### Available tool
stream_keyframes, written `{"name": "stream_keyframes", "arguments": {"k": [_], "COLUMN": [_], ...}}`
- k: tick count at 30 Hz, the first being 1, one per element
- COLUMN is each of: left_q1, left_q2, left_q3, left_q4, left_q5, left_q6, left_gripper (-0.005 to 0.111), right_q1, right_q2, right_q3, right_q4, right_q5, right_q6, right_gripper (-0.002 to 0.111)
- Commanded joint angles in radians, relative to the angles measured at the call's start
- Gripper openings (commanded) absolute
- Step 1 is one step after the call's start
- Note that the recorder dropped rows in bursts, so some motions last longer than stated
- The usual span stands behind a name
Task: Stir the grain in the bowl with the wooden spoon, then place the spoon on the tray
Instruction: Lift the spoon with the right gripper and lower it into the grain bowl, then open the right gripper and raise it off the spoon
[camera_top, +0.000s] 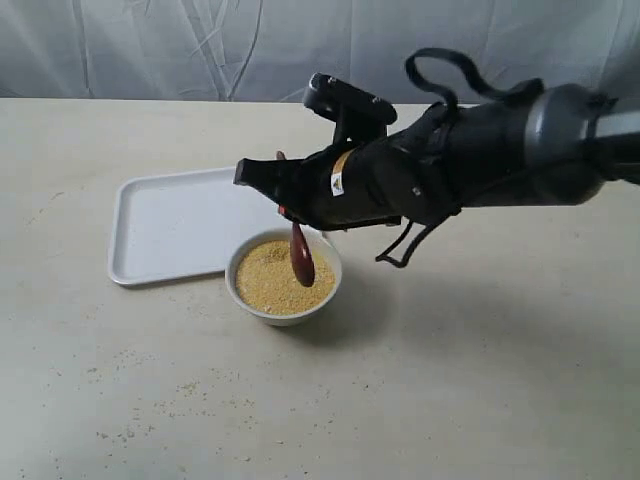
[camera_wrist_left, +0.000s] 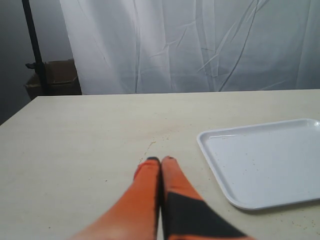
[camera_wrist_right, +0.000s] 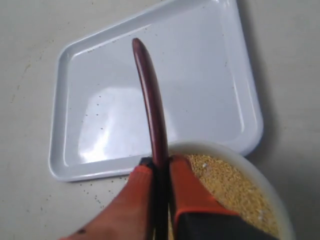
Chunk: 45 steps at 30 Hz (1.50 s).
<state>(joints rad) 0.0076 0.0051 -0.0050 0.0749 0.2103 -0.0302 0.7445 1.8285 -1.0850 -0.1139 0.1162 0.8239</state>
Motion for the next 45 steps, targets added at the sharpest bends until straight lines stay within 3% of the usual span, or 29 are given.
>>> {"name": "stream_keyframes", "arguments": {"k": [1, 11, 17, 20, 37, 41, 45], "left_q1": [0.001, 0.001, 0.001, 0.001, 0.001, 0.001, 0.001], "left_q2": [-0.005, -0.005, -0.005, -0.005, -0.005, -0.005, -0.005], "left_q3": [0.005, 0.005, 0.005, 0.005, 0.005, 0.005, 0.005], "left_q4": [-0.003, -0.003, -0.003, -0.003, -0.003, -0.003, -0.003], "left_q5": [-0.004, -0.004, -0.004, -0.004, -0.004, -0.004, -0.004], "left_q6": [-0.003, -0.003, -0.003, -0.003, -0.003, -0.003, -0.003], "left_gripper": [0.0, 0.0, 0.0, 0.0, 0.0, 0.0, 0.0], "right_q1": [0.002, 0.002, 0.002, 0.002, -0.032, -0.096, -0.173], "right_q2": [0.067, 0.139, 0.143, 0.142, -0.055, -0.057, -0.043], "right_q3": [-0.005, -0.005, -0.005, -0.005, -0.018, -0.074, -0.157], "right_q4": [-0.04, -0.047, -0.047, -0.047, -0.122, -0.049, 0.333], "right_q5": [-0.087, -0.173, -0.176, -0.176, 0.02, 0.197, 0.44], "right_q6": [0.051, 0.034, 0.006, 0.006, -0.031, -0.205, -0.735], "right_gripper": [-0.001, 0.002, 0.036, 0.042, 0.042, 0.042, 0.042]}}
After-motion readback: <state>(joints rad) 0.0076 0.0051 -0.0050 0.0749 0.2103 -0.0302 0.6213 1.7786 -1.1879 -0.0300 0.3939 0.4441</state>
